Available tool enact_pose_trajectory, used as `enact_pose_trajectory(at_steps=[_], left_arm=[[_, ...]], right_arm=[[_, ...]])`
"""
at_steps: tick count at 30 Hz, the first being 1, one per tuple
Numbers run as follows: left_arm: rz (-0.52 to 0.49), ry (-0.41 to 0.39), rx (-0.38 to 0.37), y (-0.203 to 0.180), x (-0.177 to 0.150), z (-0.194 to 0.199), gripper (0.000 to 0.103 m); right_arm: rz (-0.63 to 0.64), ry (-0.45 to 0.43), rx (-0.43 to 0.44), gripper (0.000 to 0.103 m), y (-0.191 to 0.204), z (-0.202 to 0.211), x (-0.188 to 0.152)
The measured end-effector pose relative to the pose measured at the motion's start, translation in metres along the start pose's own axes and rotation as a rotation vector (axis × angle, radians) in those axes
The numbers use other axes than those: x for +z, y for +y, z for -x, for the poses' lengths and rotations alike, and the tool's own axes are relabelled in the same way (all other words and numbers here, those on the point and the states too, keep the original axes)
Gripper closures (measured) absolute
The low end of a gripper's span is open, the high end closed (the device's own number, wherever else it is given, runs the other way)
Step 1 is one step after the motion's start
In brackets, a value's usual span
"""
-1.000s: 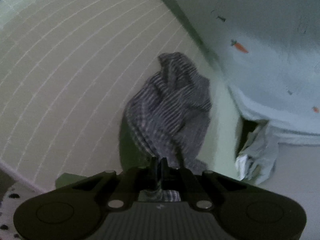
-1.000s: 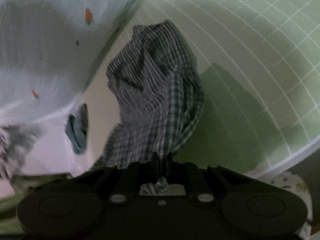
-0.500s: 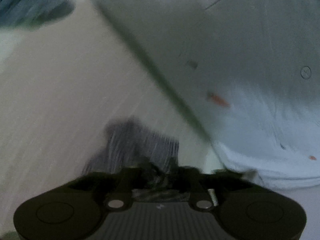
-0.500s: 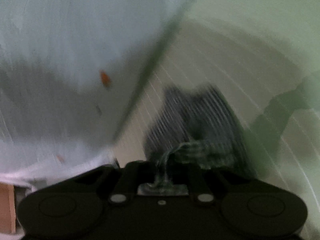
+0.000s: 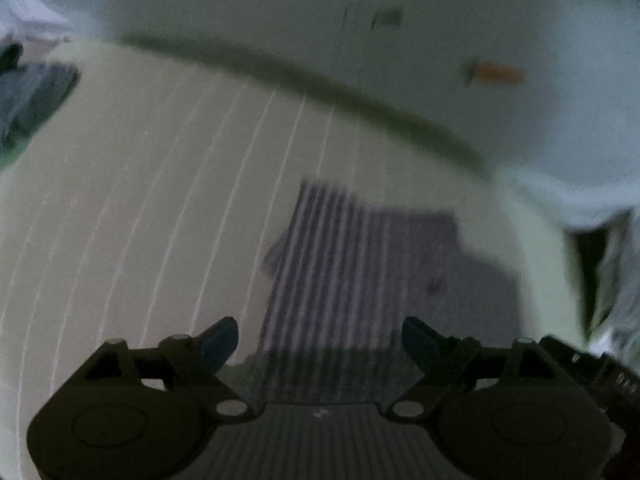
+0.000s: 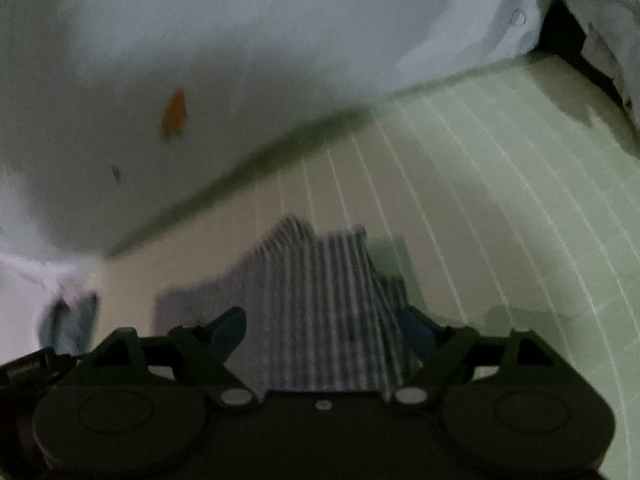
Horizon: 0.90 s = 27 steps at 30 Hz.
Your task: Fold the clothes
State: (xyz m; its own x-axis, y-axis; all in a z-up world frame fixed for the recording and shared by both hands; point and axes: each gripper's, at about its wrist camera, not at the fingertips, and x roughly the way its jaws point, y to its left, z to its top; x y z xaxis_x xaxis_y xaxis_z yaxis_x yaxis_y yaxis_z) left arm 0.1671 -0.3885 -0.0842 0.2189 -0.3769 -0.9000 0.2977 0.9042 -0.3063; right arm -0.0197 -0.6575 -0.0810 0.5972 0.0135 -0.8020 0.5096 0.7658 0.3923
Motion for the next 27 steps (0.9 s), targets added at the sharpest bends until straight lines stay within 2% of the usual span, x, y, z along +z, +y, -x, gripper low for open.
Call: enact_pose_trajectory(at_steps=[5,8,13,18,21,24,27], left_arm=[[-0.004,0.071,0.025,0.011,-0.019,-0.022,0.014],[-0.015,0.090,0.023,0.016,-0.026,-0.029,0.013],[-0.064,0.090,0.046,0.012,-0.016,-0.045,0.009],[-0.208,0.058,0.071,0.001,-0.007,-0.057,0.000],[-0.316,0.040,0.089,-0.008,-0.006,-0.065,0.000],[-0.315,0.053,0.063,-0.008,-0.005,-0.072,0.000],[-0.265,0.076,0.034,-0.008,-0.002,-0.080,0.000]], right_arm=[[0.065,0.064,-0.057,0.016,0.005,-0.018,-0.026],[0.066,0.087,-0.068,0.015,0.006,-0.032,-0.029],[0.067,0.112,-0.084,0.006,0.004,-0.049,-0.027],[0.072,0.129,-0.090,0.001,0.000,-0.068,-0.023],[0.079,0.145,-0.094,0.000,-0.003,-0.081,-0.020],[0.111,0.121,-0.102,0.000,0.000,-0.086,-0.018],[0.119,0.115,-0.114,0.000,0.006,-0.091,-0.017]])
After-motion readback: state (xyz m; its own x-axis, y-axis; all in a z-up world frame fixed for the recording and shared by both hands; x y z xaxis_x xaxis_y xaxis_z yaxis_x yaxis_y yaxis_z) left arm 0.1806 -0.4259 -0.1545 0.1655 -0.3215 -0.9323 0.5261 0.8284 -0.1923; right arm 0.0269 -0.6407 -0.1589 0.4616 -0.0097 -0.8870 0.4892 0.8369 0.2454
